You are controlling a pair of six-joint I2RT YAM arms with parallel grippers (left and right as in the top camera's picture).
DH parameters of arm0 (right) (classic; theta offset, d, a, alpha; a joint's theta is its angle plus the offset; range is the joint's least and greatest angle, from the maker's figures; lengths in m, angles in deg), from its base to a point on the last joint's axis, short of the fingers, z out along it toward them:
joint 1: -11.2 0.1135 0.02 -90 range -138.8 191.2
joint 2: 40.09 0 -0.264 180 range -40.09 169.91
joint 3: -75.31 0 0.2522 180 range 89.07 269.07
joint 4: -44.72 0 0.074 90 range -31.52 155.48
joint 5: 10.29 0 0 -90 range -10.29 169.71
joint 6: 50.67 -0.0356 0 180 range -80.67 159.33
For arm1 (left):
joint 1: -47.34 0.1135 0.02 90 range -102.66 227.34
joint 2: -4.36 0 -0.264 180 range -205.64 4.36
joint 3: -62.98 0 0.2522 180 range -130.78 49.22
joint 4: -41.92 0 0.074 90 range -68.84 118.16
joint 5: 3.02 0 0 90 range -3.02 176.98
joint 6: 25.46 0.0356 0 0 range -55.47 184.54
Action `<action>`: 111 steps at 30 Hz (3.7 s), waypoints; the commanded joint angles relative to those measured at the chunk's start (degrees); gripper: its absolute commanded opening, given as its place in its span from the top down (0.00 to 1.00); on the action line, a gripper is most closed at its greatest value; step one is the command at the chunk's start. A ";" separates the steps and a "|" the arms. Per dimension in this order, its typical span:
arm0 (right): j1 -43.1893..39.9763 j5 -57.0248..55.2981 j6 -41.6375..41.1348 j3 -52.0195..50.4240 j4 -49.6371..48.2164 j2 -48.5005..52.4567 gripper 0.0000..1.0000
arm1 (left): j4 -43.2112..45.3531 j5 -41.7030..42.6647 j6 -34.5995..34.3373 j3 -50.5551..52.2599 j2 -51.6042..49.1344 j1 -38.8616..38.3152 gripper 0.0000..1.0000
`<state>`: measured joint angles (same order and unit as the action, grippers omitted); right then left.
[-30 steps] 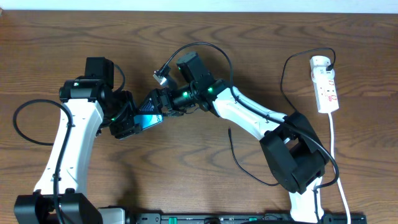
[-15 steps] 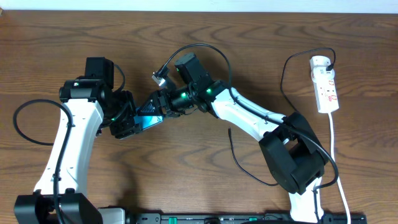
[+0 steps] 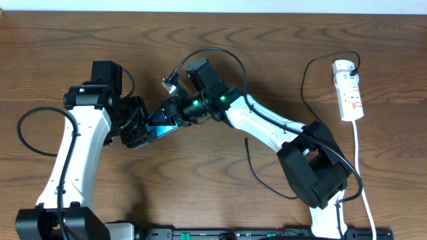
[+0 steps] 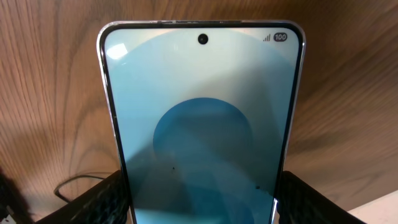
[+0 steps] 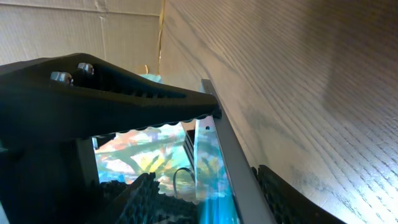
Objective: Plug charger to phone and switch on socket
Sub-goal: 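Close the right gripper on the phone's side edge, then open the left gripper and pull the phone away with the right gripper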
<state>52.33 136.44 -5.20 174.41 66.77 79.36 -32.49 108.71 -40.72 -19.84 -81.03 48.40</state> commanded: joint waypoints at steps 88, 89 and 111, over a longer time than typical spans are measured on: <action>0.52 0.79 0.48 0.90 1.38 -0.28 0.99 | 1.42 0.11 1.55 -0.37 -0.35 -0.11 0.77; 0.48 0.68 0.48 0.90 1.38 -0.28 0.99 | 2.43 0.13 3.13 -0.37 -0.33 -0.13 0.66; -19.21 -5.79 -10.32 0.90 3.85 -0.28 0.99 | 20.59 27.78 48.57 -0.39 -0.33 4.07 0.08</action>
<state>35.67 129.82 -7.23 174.41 73.11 79.45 -12.27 132.39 -2.36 -19.94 -81.05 52.23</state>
